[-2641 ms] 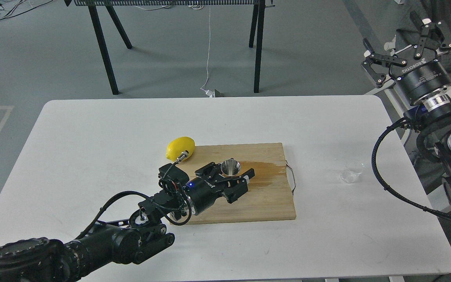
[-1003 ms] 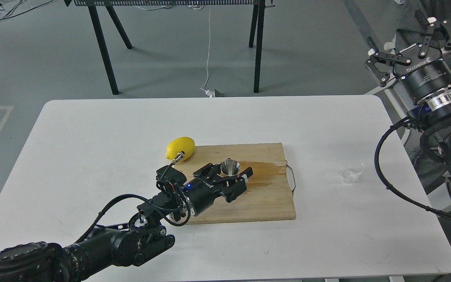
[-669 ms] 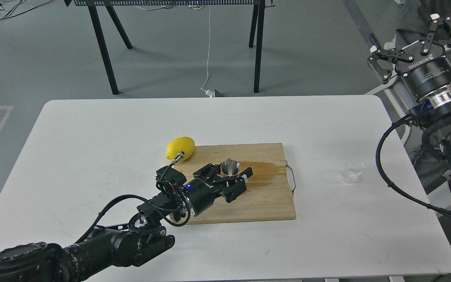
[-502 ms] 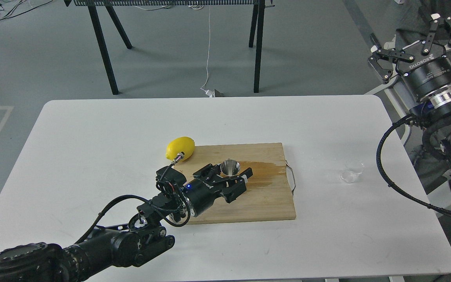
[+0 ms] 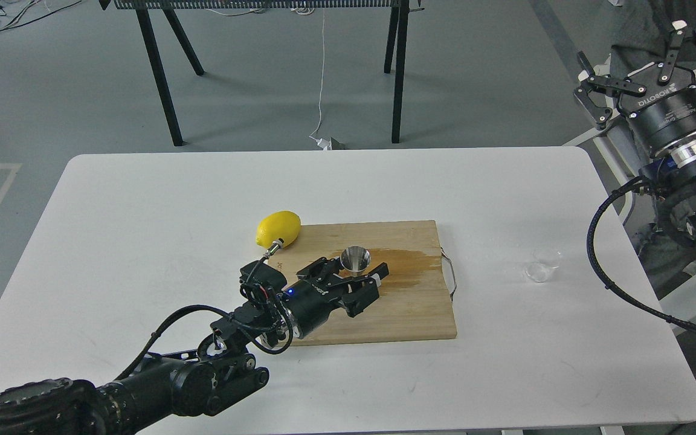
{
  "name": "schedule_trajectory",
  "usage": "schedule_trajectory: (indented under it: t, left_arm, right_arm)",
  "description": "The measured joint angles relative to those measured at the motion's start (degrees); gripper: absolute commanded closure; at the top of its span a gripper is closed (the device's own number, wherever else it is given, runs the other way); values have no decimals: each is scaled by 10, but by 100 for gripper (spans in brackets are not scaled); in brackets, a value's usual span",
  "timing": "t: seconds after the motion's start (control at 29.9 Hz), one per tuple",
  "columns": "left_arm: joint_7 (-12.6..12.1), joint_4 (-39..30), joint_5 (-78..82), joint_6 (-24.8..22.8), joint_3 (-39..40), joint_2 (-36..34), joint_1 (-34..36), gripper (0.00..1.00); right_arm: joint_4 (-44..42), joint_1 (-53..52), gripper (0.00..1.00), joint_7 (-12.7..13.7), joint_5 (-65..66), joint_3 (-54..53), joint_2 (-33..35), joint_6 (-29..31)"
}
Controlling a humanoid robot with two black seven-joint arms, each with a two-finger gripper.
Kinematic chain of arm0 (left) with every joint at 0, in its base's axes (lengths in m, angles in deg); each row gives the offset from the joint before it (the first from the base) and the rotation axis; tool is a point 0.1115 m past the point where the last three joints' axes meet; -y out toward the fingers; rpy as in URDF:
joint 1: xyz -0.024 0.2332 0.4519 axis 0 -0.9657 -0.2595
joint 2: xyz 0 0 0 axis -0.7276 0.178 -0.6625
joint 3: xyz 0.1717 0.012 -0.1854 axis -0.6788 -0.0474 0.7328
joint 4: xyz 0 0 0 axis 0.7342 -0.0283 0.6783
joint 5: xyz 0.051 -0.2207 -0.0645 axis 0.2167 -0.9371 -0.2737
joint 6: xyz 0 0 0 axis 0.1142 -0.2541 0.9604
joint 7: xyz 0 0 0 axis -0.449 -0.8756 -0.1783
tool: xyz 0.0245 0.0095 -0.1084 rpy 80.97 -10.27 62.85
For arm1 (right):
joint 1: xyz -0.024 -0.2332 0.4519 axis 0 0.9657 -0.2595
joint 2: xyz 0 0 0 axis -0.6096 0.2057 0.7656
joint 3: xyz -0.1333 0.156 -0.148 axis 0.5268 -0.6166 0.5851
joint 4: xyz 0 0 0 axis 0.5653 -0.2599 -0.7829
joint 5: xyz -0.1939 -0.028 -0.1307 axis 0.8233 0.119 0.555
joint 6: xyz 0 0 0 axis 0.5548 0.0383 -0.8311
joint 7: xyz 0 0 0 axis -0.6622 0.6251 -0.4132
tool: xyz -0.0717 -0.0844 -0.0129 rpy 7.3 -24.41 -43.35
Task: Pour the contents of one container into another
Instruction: 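Set the jigger upright on the board and open the left gripper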
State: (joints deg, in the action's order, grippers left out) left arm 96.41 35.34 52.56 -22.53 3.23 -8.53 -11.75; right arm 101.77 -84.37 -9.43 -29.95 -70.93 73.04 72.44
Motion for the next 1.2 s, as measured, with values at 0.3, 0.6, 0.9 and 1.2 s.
schedule_trajectory:
  t: [0.3, 0.6, 0.9, 1.2]
  left_arm:
    - [0, -2, -1, 0, 1, -12, -6, 15]
    - [0, -8, -1, 0, 2, -23, -17, 15]
    - [0, -11, -1, 0, 2, -32, -21, 15]
    - [0, -27, -1, 0, 2, -43, -29, 15]
  right_arm:
    - [0, 0, 1, 0, 0, -1, 2, 0]
    - [-1, 1, 1, 0, 0, -1, 3, 0]
    - [-1, 1, 1, 0, 0, -1, 4, 0]
    - [-1, 2, 1, 0, 0, -1, 4, 0]
